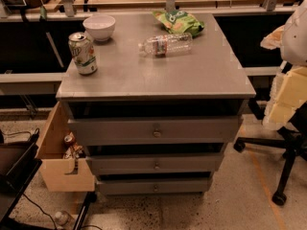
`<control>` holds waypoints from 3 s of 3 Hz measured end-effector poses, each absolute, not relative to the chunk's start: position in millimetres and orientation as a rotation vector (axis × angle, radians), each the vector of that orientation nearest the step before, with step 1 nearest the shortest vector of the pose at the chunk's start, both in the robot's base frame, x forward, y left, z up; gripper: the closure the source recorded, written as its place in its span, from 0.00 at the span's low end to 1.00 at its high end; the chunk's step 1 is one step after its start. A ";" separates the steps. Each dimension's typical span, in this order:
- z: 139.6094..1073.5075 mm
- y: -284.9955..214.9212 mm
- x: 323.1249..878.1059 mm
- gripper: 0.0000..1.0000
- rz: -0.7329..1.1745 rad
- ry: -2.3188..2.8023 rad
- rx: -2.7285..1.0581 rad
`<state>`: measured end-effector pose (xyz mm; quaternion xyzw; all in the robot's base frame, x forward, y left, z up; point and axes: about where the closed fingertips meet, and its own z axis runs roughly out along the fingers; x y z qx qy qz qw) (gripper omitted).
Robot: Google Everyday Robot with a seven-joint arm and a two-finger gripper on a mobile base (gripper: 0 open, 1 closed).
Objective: Place water bottle upright
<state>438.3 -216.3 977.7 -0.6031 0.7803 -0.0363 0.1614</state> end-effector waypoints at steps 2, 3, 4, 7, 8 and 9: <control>982.1 -210.2 443.3 0.00 -0.134 2.185 -1.696; 998.3 -191.1 475.0 0.00 -0.227 2.018 -1.701; 1026.0 -164.0 522.9 0.00 -0.362 1.787 -1.723; 1058.0 -124.2 582.7 0.00 -0.504 1.518 -1.759; 1051.6 -116.3 614.0 0.00 -0.522 1.495 -1.819; 1036.4 -103.0 658.3 0.00 -0.551 1.484 -1.917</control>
Offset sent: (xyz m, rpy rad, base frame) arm 0.0130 0.0139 0.0066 0.0301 -0.1146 0.0050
